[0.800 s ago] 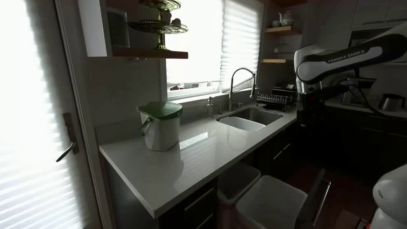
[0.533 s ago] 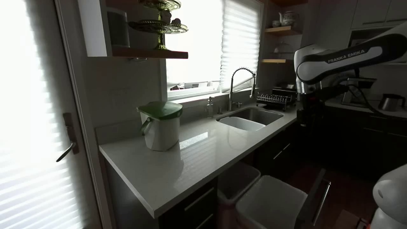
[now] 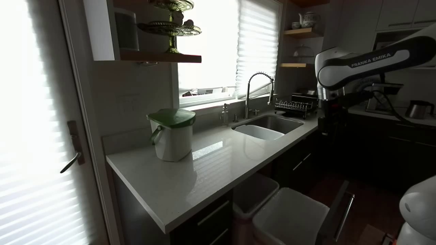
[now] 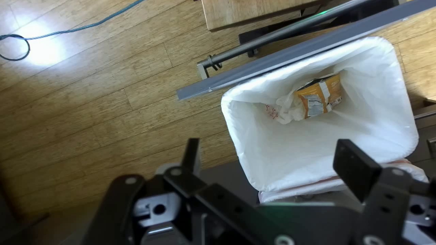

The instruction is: Close the double pull out trash can drawer

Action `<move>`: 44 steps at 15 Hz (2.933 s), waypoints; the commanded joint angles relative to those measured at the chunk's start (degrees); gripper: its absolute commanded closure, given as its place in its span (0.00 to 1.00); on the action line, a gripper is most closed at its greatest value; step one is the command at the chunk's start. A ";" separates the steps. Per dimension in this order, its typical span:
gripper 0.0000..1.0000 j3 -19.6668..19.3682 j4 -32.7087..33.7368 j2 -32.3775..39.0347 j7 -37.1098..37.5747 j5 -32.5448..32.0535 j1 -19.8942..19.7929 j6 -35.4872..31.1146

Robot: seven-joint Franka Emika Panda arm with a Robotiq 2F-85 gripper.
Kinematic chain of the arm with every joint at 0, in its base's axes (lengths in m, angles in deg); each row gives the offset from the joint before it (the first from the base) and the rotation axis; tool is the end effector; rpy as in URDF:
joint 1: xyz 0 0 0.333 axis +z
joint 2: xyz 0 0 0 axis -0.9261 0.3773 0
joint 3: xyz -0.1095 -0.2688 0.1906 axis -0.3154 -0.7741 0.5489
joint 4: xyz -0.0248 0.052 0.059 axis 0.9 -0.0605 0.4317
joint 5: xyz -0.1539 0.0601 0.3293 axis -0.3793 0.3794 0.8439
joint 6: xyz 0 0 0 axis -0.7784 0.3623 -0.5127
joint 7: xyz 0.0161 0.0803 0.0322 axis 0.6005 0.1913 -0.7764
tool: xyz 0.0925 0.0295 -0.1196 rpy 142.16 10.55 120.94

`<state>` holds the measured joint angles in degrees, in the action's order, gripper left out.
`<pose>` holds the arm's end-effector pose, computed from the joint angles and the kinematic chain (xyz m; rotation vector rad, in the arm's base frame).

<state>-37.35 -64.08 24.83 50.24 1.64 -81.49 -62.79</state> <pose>0.2918 -0.1549 0.4950 2.8956 -0.3260 -0.2346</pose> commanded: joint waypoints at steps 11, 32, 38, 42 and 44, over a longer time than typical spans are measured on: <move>0.00 -0.97 0.13 -0.04 0.47 -0.45 1.22 0.29; 0.00 -19.22 -10.15 9.05 -36.24 -19.09 -0.75 -12.85; 0.00 -19.96 -8.84 12.33 -47.03 -14.54 -2.88 -11.27; 0.00 -19.92 -6.60 15.25 -49.40 -12.93 -3.18 -8.98; 0.00 -20.62 -5.60 16.98 -50.99 -11.27 -3.06 -9.54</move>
<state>-58.64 -70.63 40.10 1.14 -11.69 -83.18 -71.60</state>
